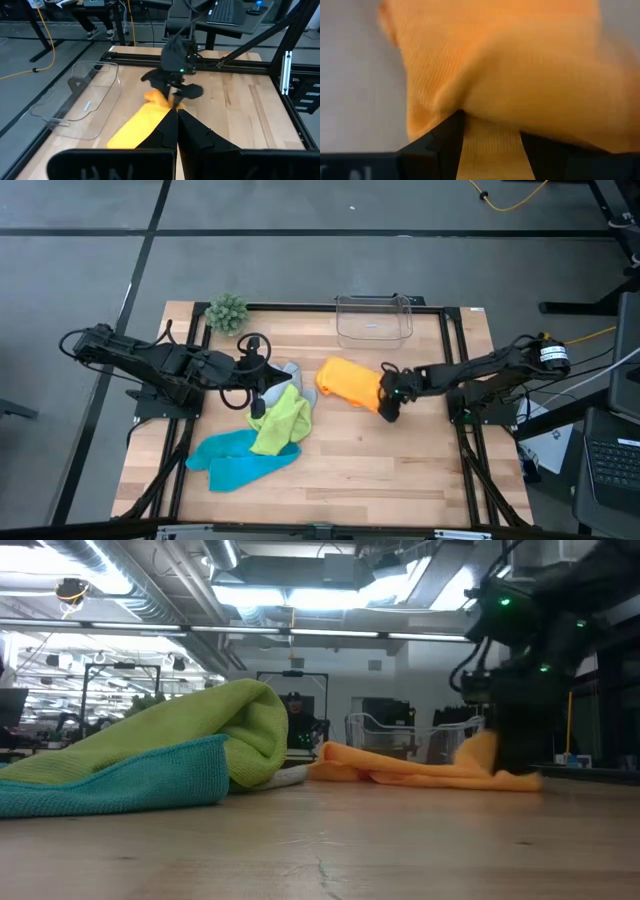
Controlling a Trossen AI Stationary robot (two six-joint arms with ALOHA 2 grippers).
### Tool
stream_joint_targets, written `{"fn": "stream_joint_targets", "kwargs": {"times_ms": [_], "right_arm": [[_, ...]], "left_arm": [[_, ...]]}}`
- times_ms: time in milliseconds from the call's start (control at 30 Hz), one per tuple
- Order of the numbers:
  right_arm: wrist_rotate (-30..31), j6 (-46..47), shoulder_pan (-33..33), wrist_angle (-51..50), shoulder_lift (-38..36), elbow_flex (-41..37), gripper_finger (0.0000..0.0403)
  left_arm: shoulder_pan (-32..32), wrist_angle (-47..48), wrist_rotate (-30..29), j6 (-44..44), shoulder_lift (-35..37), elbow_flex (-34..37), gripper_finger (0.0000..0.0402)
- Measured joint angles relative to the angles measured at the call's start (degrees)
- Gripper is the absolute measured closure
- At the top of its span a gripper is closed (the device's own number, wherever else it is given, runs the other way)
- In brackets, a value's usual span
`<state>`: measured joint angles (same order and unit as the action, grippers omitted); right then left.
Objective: Fold microfiber towels
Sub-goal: Fold the orange microfiber cloth
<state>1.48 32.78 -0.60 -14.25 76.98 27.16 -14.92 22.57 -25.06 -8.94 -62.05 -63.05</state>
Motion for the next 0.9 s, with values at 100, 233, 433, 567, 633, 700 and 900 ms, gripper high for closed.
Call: {"fn": "stream_joint_targets", "kwargs": {"times_ms": [100,233,433,567,633,700,900], "right_arm": [[-13.2,-0.3,3.3,4.7,0.0,-1.8,0.021],[-24.5,-4.5,9.3,10.2,0.3,-2.0,0.021],[-26.5,-3.6,16.9,13.0,0.1,1.9,0.021],[-22.3,-0.6,20.7,8.9,0.1,5.1,0.021],[-18.8,1.5,22.5,4.6,0.1,6.5,0.021],[-15.9,5.1,24.3,-0.3,0.1,8.2,0.021],[-9.3,21.8,30.5,-14.7,0.1,10.4,0.021]], "left_arm": [[0.0,0.2,0.1,0.0,-0.4,0.0,0.0401],[0.0,0.2,-0.1,0.0,-1.1,0.0,0.0401],[0.0,0.0,-0.9,0.0,-1.4,0.0,0.0401],[0.3,-0.1,-1.0,0.0,-1.3,0.0,0.0401],[0.4,-0.2,-1.0,0.0,-1.3,0.0,0.0401],[0.4,-0.2,-1.0,0.1,-1.3,0.0,0.0401],[0.4,-0.3,-1.0,0.1,-1.3,0.0,0.0401]]}}
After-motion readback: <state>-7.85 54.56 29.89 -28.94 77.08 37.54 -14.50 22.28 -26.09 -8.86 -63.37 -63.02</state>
